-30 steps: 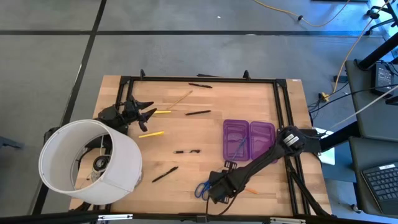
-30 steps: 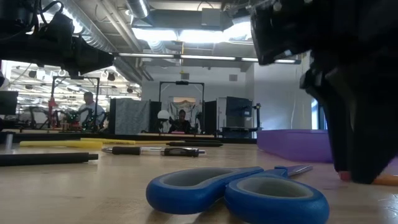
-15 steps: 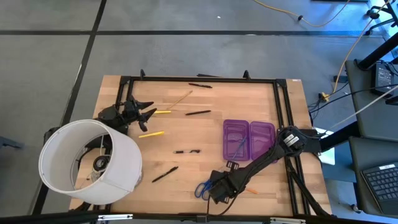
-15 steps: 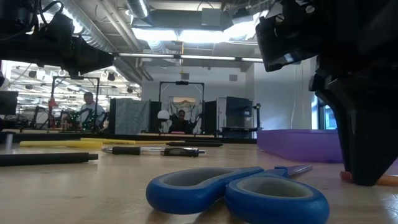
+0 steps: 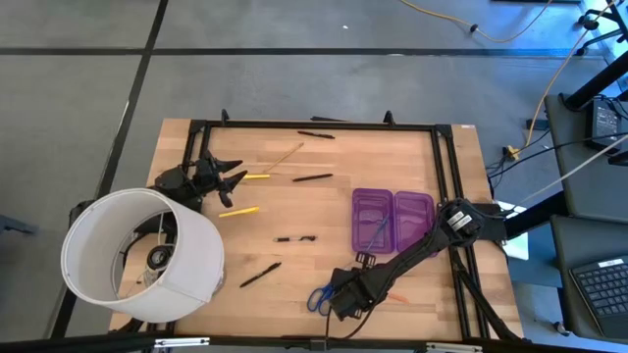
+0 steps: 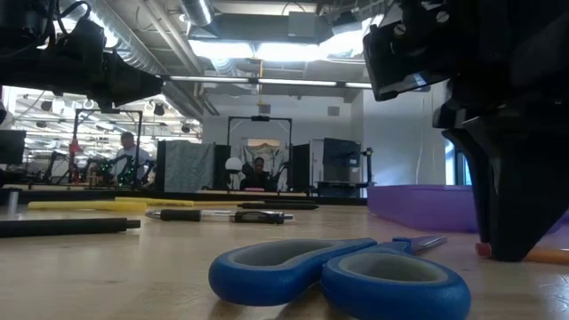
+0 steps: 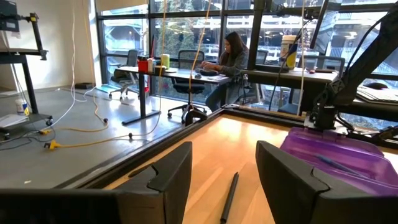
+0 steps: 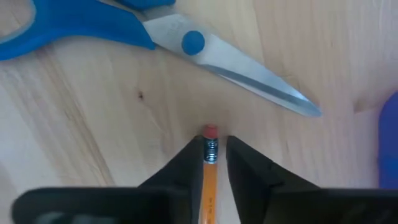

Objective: Pick & place school supplies into a supply box
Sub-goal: Put the bottom pencil into the supply box

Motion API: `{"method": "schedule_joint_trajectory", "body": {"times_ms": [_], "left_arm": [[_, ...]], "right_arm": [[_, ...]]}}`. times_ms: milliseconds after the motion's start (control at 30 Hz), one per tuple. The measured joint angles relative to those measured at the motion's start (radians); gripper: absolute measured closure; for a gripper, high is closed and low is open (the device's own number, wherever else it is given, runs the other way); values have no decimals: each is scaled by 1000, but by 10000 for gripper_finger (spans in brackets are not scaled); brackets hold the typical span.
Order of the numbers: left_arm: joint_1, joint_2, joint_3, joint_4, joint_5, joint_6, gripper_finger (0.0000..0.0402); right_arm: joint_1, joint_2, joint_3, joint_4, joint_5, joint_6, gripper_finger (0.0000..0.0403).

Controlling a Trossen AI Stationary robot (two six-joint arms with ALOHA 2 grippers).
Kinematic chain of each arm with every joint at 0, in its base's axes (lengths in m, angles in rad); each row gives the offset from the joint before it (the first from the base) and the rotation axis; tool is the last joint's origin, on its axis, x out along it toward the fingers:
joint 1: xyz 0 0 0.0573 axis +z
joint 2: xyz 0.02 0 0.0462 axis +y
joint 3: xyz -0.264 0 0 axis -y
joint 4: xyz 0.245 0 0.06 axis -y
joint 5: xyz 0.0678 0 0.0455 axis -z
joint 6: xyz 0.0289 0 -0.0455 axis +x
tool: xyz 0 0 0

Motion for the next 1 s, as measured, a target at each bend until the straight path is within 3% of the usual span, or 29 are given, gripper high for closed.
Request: {"method": "schedule_joint_trajectory", "body": {"times_ms": [433, 800, 1000], "left_arm": [[0, 0, 0, 0, 0, 0, 231], [0, 0, 0, 0, 0, 0, 230], [0, 0, 0, 0, 0, 0, 231]], "right_arm": [[-2, 1, 0, 9, 6, 0, 338], [-6, 0, 3, 3, -12, 0, 391], [-8, 2, 39, -57, -38, 4, 394]]}}
